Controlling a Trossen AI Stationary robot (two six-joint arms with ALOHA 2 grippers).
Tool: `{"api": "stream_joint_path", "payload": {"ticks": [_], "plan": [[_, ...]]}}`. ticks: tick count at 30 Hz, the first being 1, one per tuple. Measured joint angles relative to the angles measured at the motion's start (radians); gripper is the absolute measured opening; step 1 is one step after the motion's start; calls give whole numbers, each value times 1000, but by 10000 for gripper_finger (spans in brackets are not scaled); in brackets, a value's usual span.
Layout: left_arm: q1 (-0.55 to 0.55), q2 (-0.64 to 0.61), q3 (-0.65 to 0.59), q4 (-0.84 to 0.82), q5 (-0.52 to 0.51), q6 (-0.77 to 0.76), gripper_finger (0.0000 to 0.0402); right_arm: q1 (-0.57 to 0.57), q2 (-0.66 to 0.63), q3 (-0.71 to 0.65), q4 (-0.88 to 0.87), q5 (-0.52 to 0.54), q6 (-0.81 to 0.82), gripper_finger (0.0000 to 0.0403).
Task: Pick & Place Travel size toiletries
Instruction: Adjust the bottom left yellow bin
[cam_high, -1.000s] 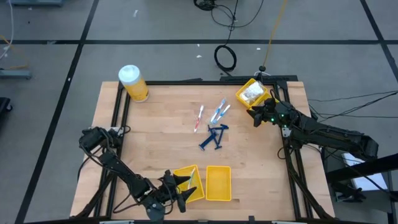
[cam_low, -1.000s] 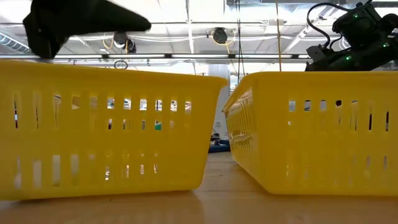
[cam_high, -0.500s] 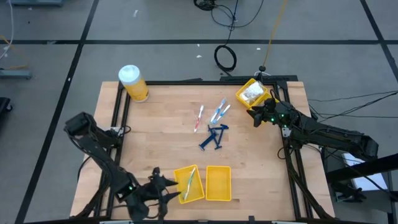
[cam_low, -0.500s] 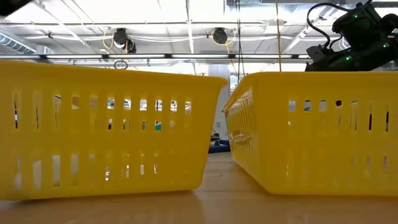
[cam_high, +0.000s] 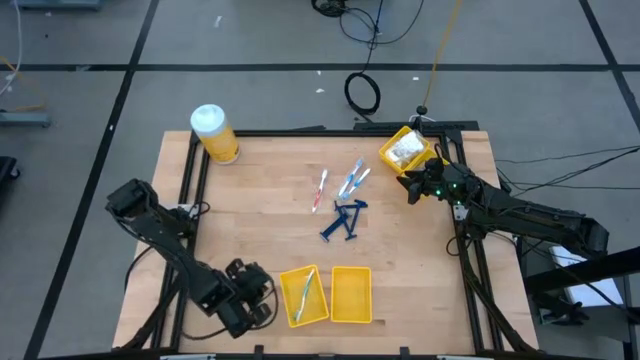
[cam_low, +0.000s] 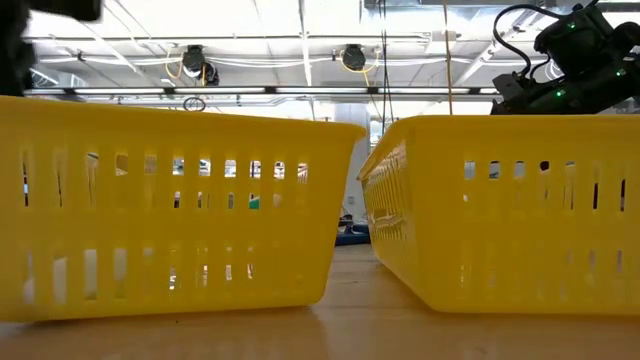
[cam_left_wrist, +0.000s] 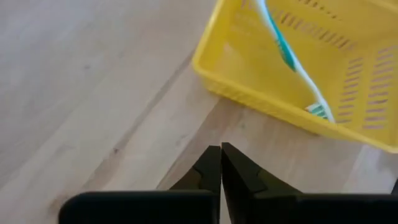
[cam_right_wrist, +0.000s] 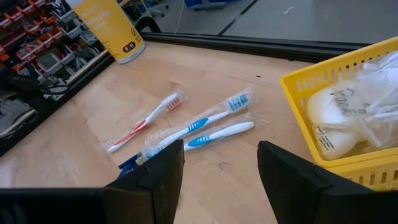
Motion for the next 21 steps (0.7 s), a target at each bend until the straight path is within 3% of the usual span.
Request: {"api": "stream_joint_path", "payload": {"ticks": [7,21], "plan": [[104,95,0,87,97,72,5,0,0,0,0,0,0,192],[206,136,0,228,96,158,6,0,0,0,0,0,-3,192]]}}
